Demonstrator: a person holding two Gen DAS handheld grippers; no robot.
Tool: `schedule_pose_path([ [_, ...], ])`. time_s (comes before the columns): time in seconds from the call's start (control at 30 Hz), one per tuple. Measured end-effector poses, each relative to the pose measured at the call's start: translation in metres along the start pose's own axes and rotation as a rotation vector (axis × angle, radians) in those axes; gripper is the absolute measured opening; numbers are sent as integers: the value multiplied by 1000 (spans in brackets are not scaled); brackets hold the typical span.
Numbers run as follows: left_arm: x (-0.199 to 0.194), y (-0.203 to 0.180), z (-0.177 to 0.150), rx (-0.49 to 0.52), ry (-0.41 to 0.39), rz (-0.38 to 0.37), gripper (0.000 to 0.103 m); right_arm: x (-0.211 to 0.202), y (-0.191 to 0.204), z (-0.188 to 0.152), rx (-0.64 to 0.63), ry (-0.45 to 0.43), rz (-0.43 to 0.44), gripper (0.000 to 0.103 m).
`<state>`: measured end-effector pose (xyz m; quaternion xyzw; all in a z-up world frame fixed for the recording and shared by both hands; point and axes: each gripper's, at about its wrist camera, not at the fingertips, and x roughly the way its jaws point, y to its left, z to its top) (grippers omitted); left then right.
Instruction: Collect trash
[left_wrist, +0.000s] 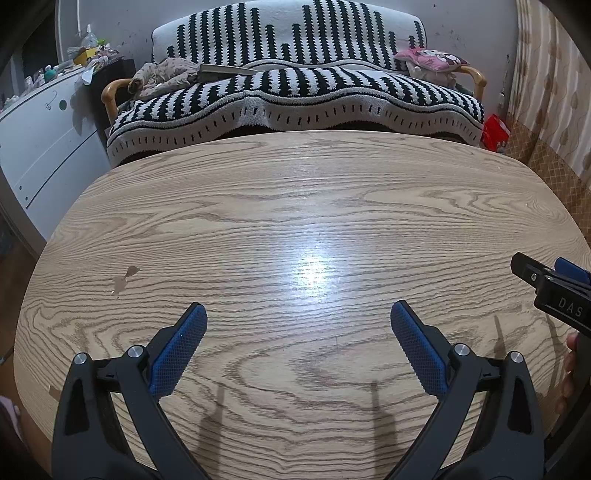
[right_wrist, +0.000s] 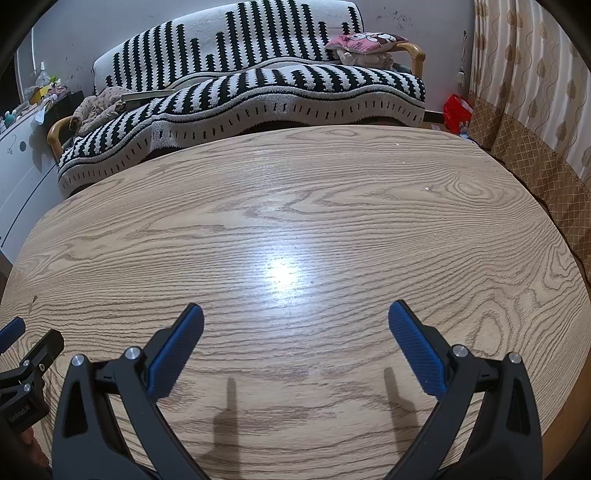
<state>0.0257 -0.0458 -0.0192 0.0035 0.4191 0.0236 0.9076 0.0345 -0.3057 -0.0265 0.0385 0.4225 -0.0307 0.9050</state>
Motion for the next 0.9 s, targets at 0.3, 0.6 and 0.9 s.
schedule_pose_path([
  [0.3,-1,9,-1,-59,3,-52,97,0,-1,-1,-1,3,1,97],
  [0.6,-9,1,-7,-20,-12,-127,97,0,-1,-1,-3,2,1,97],
  [0.9,-5,-6,-1,59,-23,-5,97,0,-1,-1,-2,2,1,97],
])
